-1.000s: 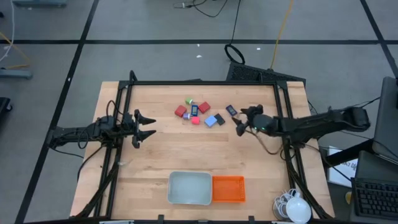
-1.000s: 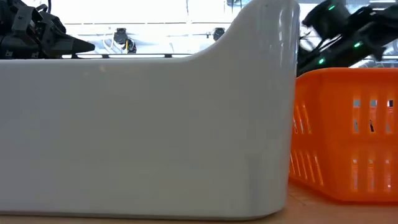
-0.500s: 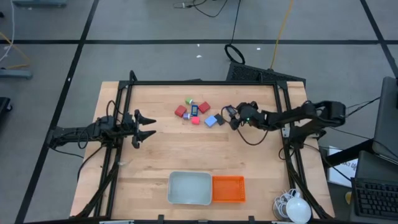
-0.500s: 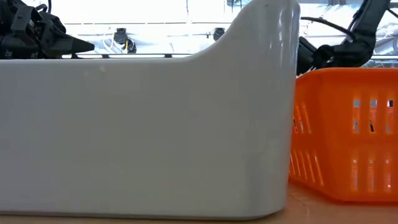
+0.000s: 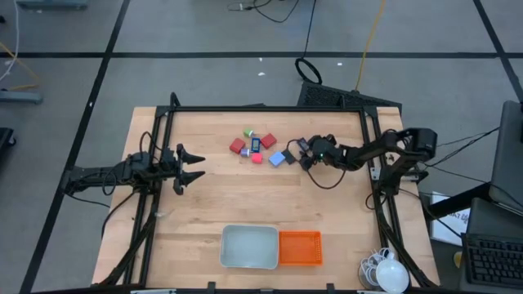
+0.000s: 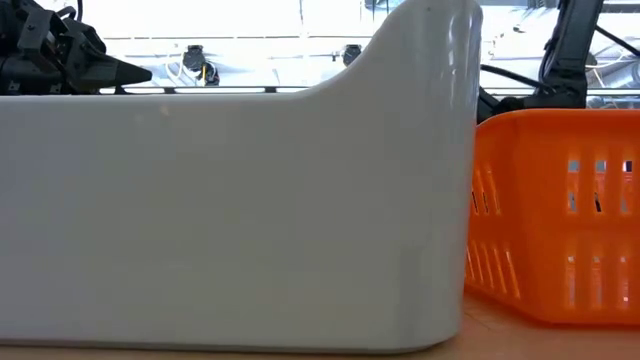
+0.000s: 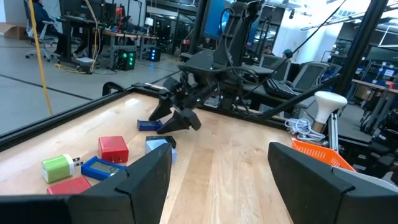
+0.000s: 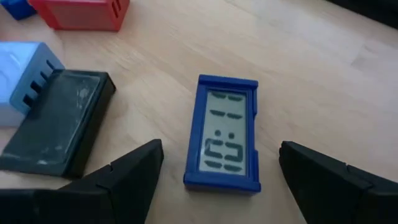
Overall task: Pick & Place Office items
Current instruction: Put the right blue digital timer into the orange bin
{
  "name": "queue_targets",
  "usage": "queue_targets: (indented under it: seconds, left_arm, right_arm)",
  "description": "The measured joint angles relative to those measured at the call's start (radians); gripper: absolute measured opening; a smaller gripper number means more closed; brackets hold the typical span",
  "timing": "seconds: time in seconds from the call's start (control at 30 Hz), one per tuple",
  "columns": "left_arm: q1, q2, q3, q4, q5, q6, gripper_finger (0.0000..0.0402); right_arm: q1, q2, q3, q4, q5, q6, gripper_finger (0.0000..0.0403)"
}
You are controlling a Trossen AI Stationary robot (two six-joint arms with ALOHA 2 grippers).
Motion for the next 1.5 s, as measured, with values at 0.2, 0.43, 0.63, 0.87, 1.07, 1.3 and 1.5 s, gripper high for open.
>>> queue_targets:
  seconds: [0.2, 0.43, 0.63, 0.87, 1.07, 1.3, 1.5]
  left_arm:
    - [0.000, 0.000, 0.000, 0.000, 0.000, 0.000, 0.0271]
    - [0.000, 0.000, 0.000, 0.000, 0.000, 0.000, 0.0271]
    - [0.000, 0.000, 0.000, 0.000, 0.000, 0.000, 0.0271]
    - [0.000, 0.000, 0.000, 0.000, 0.000, 0.000, 0.0271]
    - [0.000, 0.000, 0.000, 0.000, 0.000, 0.000, 0.0271]
    - [0.000, 0.000, 0.000, 0.000, 0.000, 0.000, 0.0271]
    - [0.000, 0.000, 0.000, 0.000, 0.000, 0.000, 0.0271]
  right_arm:
    - [-0.001, 0.004, 0.000, -0.003, 0.002, 0.013, 0.0313]
    - [-0.001, 0.005, 0.000, -0.008, 0.001, 0.026, 0.0296]
    - [-0.001, 0.006, 0.000, -0.010, 0.001, 0.029, 0.0271]
    - [-0.001, 0.006, -0.001, -0.010, 0.000, 0.029, 0.0252]
    - [-0.001, 0.007, -0.001, -0.012, -0.001, 0.033, 0.0242]
    - [-0.001, 0.007, -0.001, -0.014, 0.000, 0.047, 0.0227]
    - [-0.001, 0.007, -0.002, -0.014, 0.001, 0.048, 0.0212]
